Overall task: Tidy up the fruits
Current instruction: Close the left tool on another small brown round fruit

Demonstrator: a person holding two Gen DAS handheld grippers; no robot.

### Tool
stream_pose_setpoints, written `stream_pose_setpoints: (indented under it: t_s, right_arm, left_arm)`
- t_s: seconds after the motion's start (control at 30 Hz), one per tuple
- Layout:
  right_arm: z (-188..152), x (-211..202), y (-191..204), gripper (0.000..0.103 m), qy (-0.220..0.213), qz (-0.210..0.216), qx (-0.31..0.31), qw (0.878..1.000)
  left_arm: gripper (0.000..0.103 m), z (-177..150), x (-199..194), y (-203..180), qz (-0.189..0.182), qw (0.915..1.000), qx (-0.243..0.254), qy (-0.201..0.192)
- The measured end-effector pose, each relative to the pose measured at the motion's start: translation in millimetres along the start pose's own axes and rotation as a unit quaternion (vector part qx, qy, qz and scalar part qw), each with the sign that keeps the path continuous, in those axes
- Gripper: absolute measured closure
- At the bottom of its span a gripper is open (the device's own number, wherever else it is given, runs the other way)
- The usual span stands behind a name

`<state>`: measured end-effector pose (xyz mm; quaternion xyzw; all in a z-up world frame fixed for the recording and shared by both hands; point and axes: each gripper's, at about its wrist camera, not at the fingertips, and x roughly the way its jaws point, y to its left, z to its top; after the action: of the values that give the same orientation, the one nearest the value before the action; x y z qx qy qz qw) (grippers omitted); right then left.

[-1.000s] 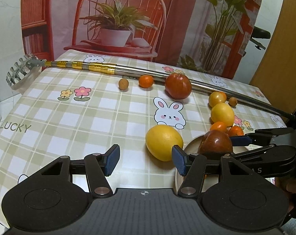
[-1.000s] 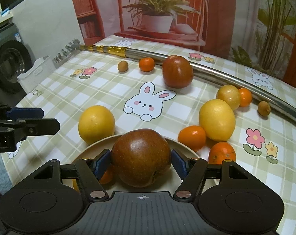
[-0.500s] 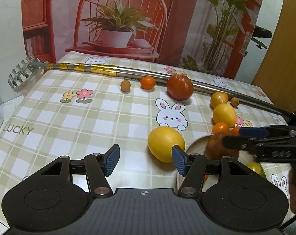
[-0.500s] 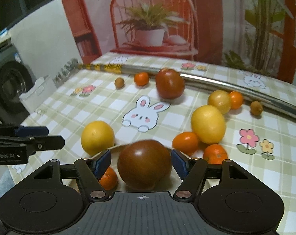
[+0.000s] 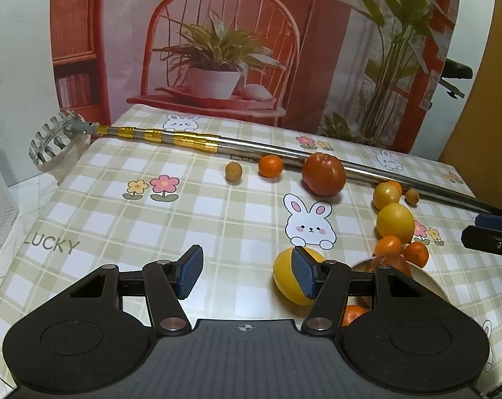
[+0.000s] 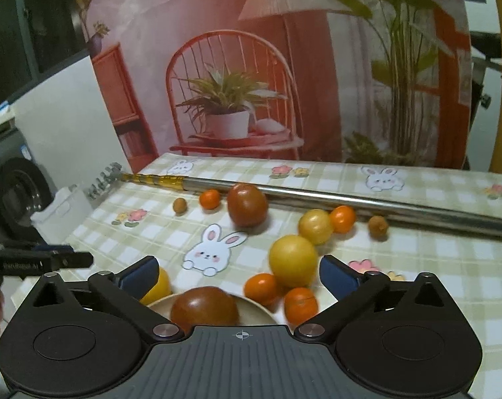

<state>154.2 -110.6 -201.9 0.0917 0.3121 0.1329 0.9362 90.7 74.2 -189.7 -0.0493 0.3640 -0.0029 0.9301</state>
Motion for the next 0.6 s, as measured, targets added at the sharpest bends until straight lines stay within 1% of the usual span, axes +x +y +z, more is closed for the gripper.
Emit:
stream_pose_setpoints:
  t_s: [0.2, 0.27, 0.37, 0.43, 0.57, 0.6]
  right_arm:
    - [-3, -4, -11, 0.0, 0.012, -0.018, 0.009, 1.0]
    - [-5, -5, -13, 0.001, 0.014, -0.026, 0.009, 1.0]
    - [-7, -12, -12, 0.001, -0.004, -0.048, -0.006, 0.999]
    - [-7, -17, -15, 0.003, -0.017, -0.05, -0.004, 0.999]
    - [-2, -20, -26, 0.003, -0.03, -0.053, 0.009, 0.998]
    - [-1, -20, -30, 0.006, -0.035, -0.056, 0.015, 0.998]
  left_arm:
    - [0.042, 6, 1, -2, 0.005, 0.9999, 0.012, -0.003]
    - [0.042, 9, 1, 1, 0.003, 1.0, 0.007, -0.002]
    - [0.042, 15, 5, 9, -0.017, 0.9996, -0.024, 0.004]
    - [0.042, 20, 9, 13, -0.025, 0.9988, -0.041, 0.011]
    - [0.042, 37, 16, 17, -0.024, 0.9983, -0.052, 0.009]
    - [0.042, 42, 17, 17, -0.025, 0.9983, -0.052, 0.005]
